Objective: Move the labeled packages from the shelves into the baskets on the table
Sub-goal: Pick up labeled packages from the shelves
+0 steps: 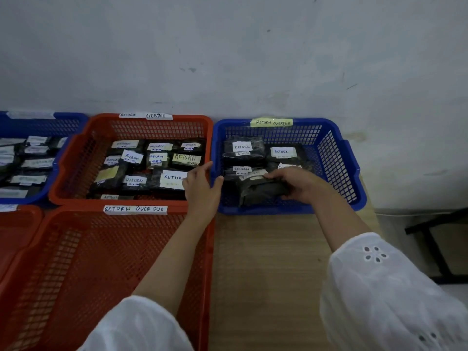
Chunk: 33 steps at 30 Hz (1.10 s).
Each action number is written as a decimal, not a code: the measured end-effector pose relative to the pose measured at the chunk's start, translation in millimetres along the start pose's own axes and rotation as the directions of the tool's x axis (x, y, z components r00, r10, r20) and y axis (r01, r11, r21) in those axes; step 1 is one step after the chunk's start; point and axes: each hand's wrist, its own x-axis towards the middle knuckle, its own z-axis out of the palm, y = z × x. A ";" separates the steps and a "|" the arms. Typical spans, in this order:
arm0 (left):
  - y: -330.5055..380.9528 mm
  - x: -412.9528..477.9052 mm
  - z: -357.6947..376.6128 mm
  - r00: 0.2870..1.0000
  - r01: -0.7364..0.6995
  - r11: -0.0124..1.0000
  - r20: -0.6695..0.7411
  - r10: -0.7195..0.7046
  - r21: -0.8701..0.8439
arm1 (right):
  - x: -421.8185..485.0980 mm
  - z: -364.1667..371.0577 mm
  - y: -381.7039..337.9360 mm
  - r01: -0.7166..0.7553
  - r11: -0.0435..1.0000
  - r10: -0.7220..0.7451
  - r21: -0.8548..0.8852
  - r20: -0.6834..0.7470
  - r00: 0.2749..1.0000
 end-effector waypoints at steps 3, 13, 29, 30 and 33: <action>0.4 0.5 12.5 1.000 -0.011 0.999 -0.009 0.010 -0.035 | 4.7 4.7 4.9 -0.065 0.998 0.065 0.013 0.020 0.998; 0.4 -3.5 27.0 0.995 -0.058 0.994 -0.077 0.065 0.090 | 19.6 26.6 12.9 -0.029 0.997 0.030 0.065 -0.015 0.999; -0.8 -8.2 24.0 0.995 -0.090 0.967 -0.013 0.096 0.237 | 36.3 38.1 18.6 0.040 0.833 -0.181 -0.552 -0.203 0.962; -0.9 -8.4 23.6 0.995 -0.095 0.965 -0.006 0.099 0.243 | 36.2 38.4 18.5 0.038 0.822 -0.196 -0.569 -0.219 0.956; -0.8 -8.3 22.8 0.995 -0.096 0.961 0.001 0.099 0.260 | 34.4 40.1 21.9 0.047 0.813 -0.250 -0.580 -0.275 0.928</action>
